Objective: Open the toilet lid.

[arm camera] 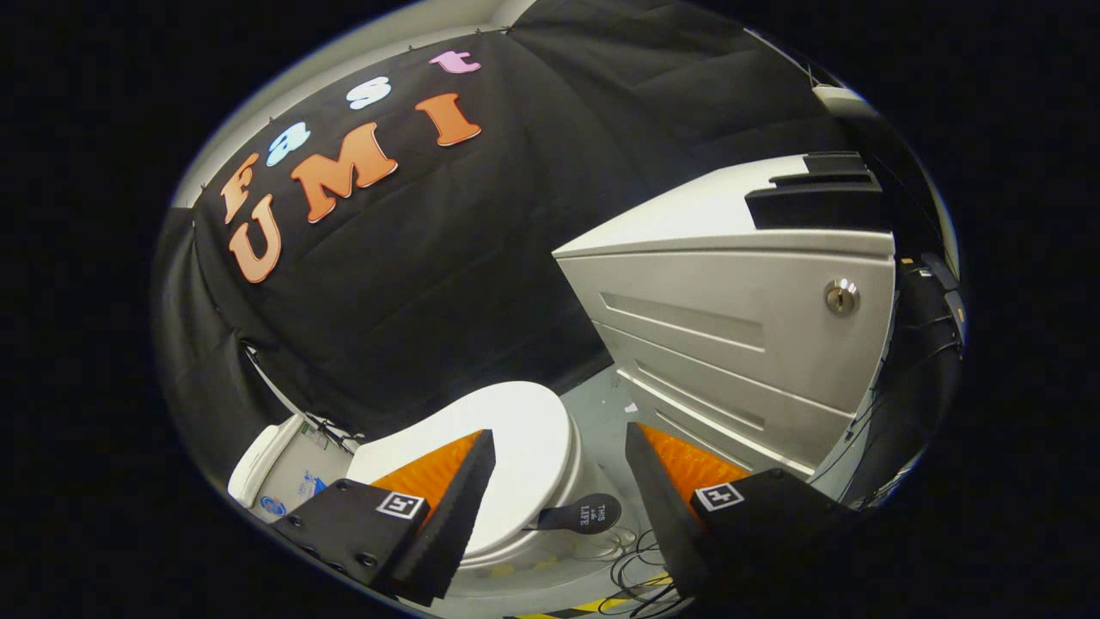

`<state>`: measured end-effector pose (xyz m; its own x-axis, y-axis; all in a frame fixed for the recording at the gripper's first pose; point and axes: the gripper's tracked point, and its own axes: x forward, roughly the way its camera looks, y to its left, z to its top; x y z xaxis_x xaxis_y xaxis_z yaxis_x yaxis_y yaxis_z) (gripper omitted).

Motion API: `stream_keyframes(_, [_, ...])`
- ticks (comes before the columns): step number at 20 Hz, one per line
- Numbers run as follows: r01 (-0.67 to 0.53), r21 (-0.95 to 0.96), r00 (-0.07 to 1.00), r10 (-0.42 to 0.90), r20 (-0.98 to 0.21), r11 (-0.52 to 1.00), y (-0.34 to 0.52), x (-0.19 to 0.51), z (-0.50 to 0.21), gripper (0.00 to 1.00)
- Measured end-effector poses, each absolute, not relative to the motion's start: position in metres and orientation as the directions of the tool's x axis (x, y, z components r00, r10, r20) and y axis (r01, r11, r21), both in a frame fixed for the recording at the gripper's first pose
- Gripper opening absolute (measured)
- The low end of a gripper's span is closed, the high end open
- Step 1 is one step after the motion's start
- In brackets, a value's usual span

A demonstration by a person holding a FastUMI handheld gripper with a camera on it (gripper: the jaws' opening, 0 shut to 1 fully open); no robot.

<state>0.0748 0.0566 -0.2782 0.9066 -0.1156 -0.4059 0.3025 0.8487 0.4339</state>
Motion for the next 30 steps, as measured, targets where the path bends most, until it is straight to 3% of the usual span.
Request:
stream_keyframes(7, [0.378, 0.481, 0.882, -0.150, -0.447, 0.791, 0.039, 0.076, -0.303, 0.98])
stream_keyframes(14, [0.414, 0.596, 0.864, -0.090, -0.496, 0.688, 0.042, 0.071, -0.324, 0.97])
stream_keyframes(18, [0.483, 0.591, 0.834, -0.135, -0.534, 0.647, 0.035, 0.074, -0.353, 0.96])
stream_keyframes(22, [0.467, 0.659, 0.787, 0.063, -0.614, 0.590, 0.080, 0.044, -0.358, 0.93])
stream_keyframes(26, [0.487, 0.715, 0.785, 0.108, -0.610, 0.501, 0.089, 0.047, -0.375, 0.83])
stream_keyframes(27, [0.515, 0.714, 0.787, 0.069, -0.613, 0.475, 0.082, 0.051, -0.376, 0.78])
stream_keyframes(30, [0.504, 0.704, 0.792, 0.059, -0.608, 0.501, 0.077, 0.051, -0.378, 0.45])
